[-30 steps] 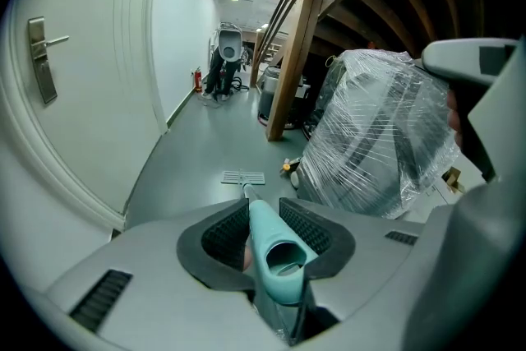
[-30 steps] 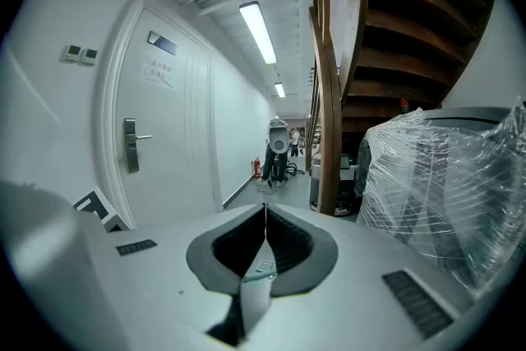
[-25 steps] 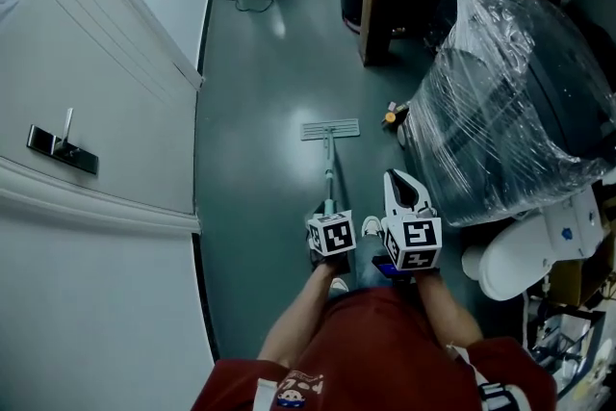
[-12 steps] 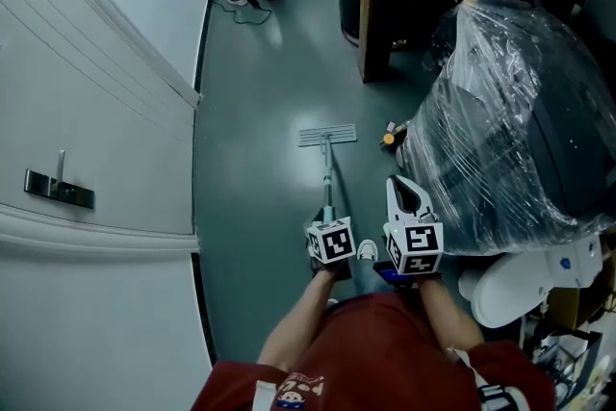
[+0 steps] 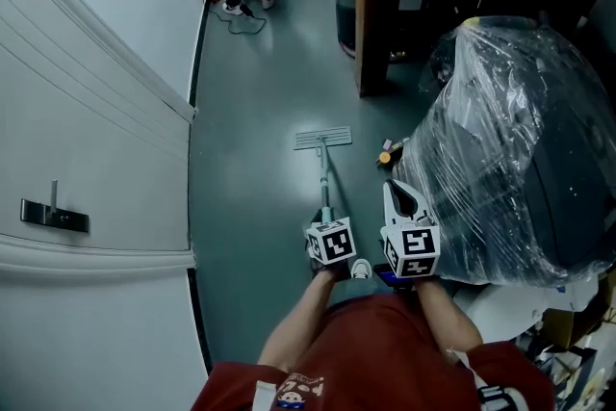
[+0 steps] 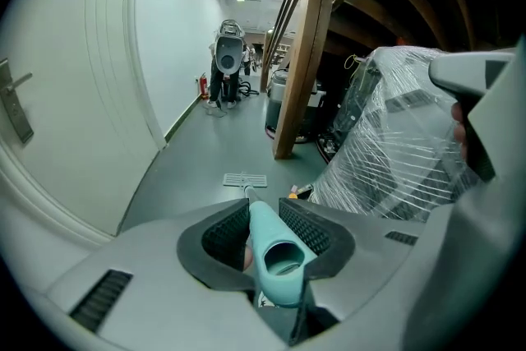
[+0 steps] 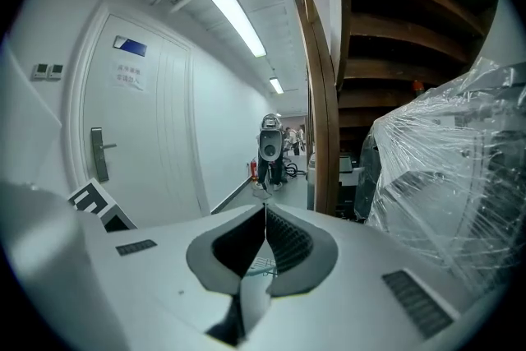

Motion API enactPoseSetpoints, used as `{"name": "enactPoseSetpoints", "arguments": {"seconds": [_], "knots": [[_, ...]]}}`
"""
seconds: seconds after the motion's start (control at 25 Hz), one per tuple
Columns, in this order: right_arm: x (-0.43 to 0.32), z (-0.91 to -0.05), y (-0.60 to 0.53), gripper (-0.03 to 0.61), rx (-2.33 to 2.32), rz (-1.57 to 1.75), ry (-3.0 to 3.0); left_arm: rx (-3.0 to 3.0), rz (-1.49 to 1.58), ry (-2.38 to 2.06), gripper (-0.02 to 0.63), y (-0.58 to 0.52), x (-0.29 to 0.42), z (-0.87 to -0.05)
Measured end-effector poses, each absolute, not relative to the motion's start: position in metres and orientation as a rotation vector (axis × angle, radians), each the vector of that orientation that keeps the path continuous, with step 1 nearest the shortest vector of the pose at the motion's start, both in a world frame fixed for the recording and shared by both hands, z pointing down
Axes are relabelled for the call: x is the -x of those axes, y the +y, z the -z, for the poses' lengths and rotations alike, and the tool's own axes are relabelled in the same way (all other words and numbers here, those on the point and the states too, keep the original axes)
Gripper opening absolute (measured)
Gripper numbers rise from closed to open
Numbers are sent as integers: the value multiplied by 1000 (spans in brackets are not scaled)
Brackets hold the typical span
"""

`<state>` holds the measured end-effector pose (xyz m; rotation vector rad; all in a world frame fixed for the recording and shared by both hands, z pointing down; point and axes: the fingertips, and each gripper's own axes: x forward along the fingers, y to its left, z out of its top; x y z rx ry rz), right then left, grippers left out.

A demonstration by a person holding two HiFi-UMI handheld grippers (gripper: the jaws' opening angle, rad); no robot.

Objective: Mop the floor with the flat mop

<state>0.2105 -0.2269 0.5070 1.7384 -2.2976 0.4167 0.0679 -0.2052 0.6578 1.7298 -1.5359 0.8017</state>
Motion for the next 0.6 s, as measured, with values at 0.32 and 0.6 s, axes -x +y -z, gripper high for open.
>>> {"name": "enactPoseSetpoints", "arguments": {"seconds": [0.32,0.6], "knots": [[-222,-514,-282,18,-1696,-411,-2312,-1725,-790,-1555,127,-263,-85,-665],[-216,-529,-344,18,-1693,-416,-2301,-1740,-785,-1551,127,-330,-75,-676]]}}
